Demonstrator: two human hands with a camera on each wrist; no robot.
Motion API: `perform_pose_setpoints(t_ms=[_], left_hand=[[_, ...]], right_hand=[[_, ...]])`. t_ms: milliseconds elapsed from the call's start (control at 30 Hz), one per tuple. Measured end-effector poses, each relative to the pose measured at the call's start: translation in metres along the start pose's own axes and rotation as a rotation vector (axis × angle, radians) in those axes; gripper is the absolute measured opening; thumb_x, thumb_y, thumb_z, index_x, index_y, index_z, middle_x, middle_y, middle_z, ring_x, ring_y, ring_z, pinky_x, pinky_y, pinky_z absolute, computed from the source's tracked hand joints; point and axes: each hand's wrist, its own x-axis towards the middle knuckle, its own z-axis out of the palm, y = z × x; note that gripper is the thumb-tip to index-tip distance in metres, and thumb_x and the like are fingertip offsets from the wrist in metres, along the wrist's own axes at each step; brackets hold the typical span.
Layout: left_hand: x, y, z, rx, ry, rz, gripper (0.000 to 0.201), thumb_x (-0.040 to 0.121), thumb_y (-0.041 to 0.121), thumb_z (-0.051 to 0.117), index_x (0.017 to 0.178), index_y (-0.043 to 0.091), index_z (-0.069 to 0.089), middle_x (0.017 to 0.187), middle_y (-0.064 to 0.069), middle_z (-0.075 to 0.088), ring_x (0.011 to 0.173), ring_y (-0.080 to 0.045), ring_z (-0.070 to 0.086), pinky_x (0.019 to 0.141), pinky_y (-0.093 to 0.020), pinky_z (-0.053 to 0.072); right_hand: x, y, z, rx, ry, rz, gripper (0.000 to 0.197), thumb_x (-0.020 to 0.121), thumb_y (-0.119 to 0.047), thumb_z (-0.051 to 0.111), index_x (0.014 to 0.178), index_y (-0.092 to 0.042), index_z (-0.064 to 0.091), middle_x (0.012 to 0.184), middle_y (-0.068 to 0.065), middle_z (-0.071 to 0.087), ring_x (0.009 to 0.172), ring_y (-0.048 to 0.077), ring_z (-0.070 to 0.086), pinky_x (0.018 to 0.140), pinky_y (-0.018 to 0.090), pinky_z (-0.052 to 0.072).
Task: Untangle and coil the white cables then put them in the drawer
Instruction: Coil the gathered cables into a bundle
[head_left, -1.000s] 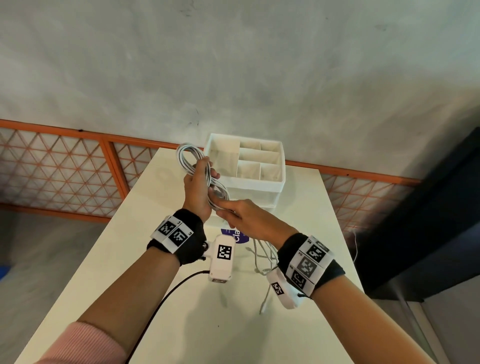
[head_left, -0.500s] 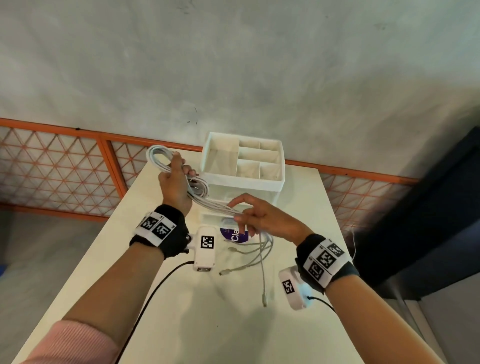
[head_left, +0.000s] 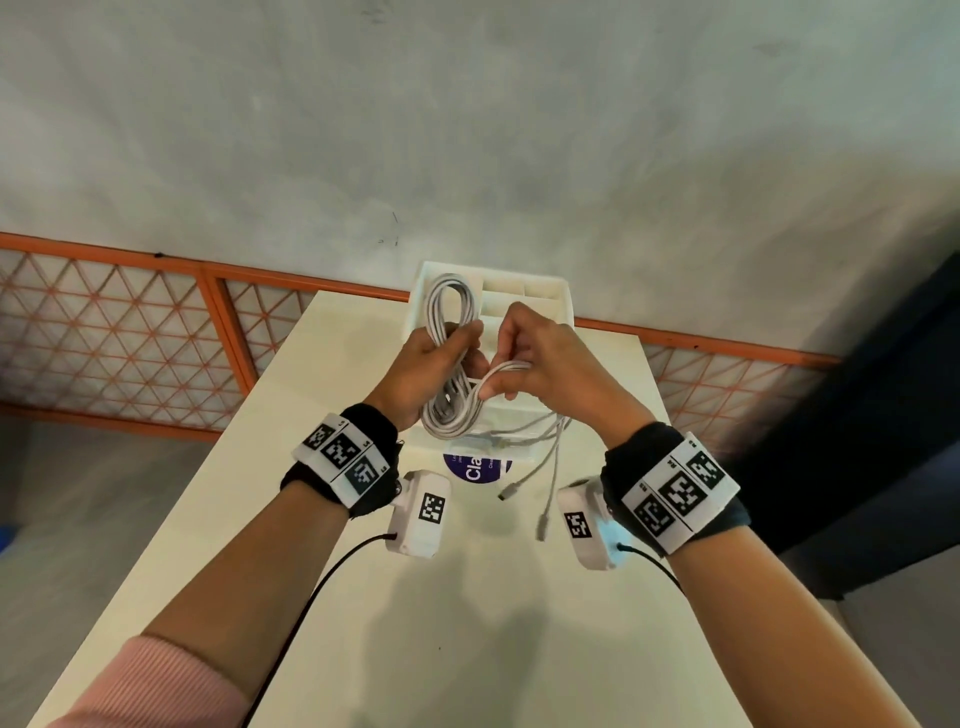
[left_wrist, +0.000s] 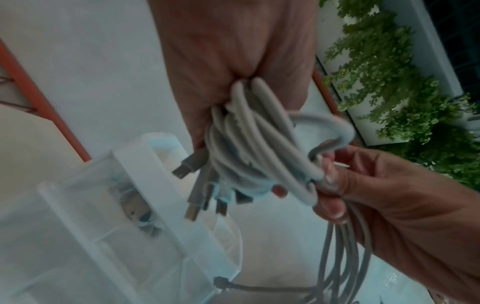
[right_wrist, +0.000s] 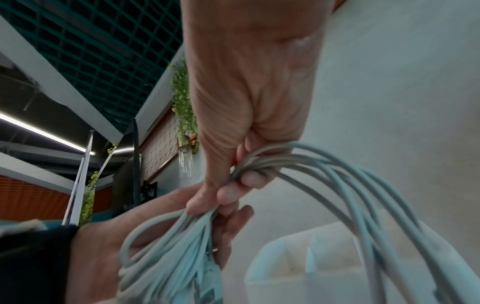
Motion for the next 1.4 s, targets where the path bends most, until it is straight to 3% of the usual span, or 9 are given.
perform_pose_setpoints(t_ms=[100, 200, 400, 567, 700, 933, 1067, 1267, 1400], left_hand=[[-0.006, 0.003, 0.004, -0.011, -0.118, -0.043, 0.033, 0.098, 0.027, 0.048, 0.078, 0.003, 0.059, 0.062, -0.006, 0.071, 0.059, -0.017, 0.069, 0.057, -0.017, 0.050], [-0.012, 0.004, 0.008, 0.021, -0.218, -0.096, 0.037, 0.098, 0.028, 0.047, 0.074, 0.005, 0.064, 0.064, -0.011, 0.072, 0.062, -0.022, 0.071, 0.061, -0.021, 0.054], [-0.018, -0.003, 0.005, 0.133, -0.408, -0.112, 0.037, 0.092, 0.040, 0.051, 0.075, 0.011, 0.066, 0.065, -0.005, 0.071, 0.064, -0.016, 0.069, 0.064, -0.022, 0.053], [-0.019, -0.008, -0.006, 0.130, -0.642, -0.118, 0.021, 0.070, 0.002, 0.079, 0.081, 0.011, 0.065, 0.074, -0.002, 0.070, 0.075, -0.016, 0.067, 0.076, -0.026, 0.054], [-0.020, -0.007, -0.003, 0.273, -0.633, -0.138, 0.026, 0.066, -0.009, 0.079, 0.077, 0.009, 0.063, 0.070, 0.002, 0.066, 0.075, -0.014, 0.065, 0.071, -0.022, 0.053], [-0.016, -0.011, -0.009, 0.392, -0.622, -0.156, 0.026, 0.066, -0.001, 0.082, 0.085, 0.004, 0.065, 0.073, -0.002, 0.066, 0.072, -0.015, 0.063, 0.073, -0.025, 0.052], [-0.014, -0.013, -0.014, 0.354, -0.569, -0.125, 0.024, 0.069, 0.000, 0.080, 0.086, 0.004, 0.063, 0.073, -0.004, 0.063, 0.070, -0.013, 0.061, 0.069, -0.023, 0.050], [-0.014, -0.021, -0.013, 0.298, -0.537, -0.133, 0.025, 0.073, -0.003, 0.077, 0.072, 0.016, 0.059, 0.060, 0.009, 0.063, 0.060, -0.003, 0.060, 0.060, -0.014, 0.046], [-0.015, -0.028, -0.007, 0.331, -0.548, -0.123, 0.020, 0.075, 0.005, 0.078, 0.075, 0.017, 0.062, 0.064, 0.005, 0.066, 0.064, -0.010, 0.063, 0.066, -0.020, 0.051]], right_hand=[[0.001, -0.002, 0.000, -0.129, 0.049, -0.044, 0.062, 0.056, -0.015, 0.090, 0.085, -0.012, 0.035, 0.077, 0.008, 0.055, 0.065, 0.028, 0.060, 0.056, 0.027, 0.045], [0.002, 0.001, 0.000, -0.256, 0.060, -0.087, 0.075, 0.046, -0.020, 0.093, 0.087, -0.013, 0.031, 0.078, -0.009, 0.037, 0.065, 0.006, 0.039, 0.056, 0.015, 0.037], [-0.004, 0.011, 0.002, -0.339, 0.066, -0.058, 0.083, 0.039, -0.036, 0.093, 0.088, -0.012, 0.031, 0.079, -0.007, 0.035, 0.064, 0.007, 0.031, 0.055, 0.023, 0.028], [-0.010, 0.014, 0.002, -0.359, 0.066, -0.025, 0.078, 0.044, -0.031, 0.092, 0.088, -0.014, 0.030, 0.075, -0.011, 0.032, 0.061, 0.005, 0.031, 0.054, 0.017, 0.029], [-0.013, 0.017, 0.002, -0.287, 0.042, 0.046, 0.077, 0.045, -0.029, 0.094, 0.087, -0.013, 0.031, 0.074, -0.010, 0.034, 0.061, 0.005, 0.031, 0.054, 0.011, 0.034], [-0.020, 0.033, -0.006, -0.197, -0.136, 0.165, 0.060, 0.063, -0.019, 0.088, 0.090, -0.013, 0.035, 0.083, 0.008, 0.053, 0.067, 0.020, 0.050, 0.048, 0.012, 0.038], [-0.022, 0.040, -0.018, -0.234, -0.277, 0.231, 0.030, 0.077, -0.027, 0.077, 0.092, -0.005, 0.063, 0.078, 0.013, 0.068, 0.062, 0.015, 0.060, 0.059, 0.021, 0.043], [-0.025, 0.043, -0.031, -0.201, -0.289, 0.292, 0.050, 0.085, -0.048, 0.062, 0.074, 0.001, 0.059, 0.062, 0.003, 0.054, 0.058, 0.009, 0.059, 0.070, 0.028, 0.045], [-0.028, 0.022, -0.030, -0.214, -0.200, 0.228, 0.046, 0.091, -0.051, 0.050, 0.069, -0.011, 0.055, 0.060, -0.002, 0.045, 0.054, 0.011, 0.047, 0.061, 0.025, 0.042]])
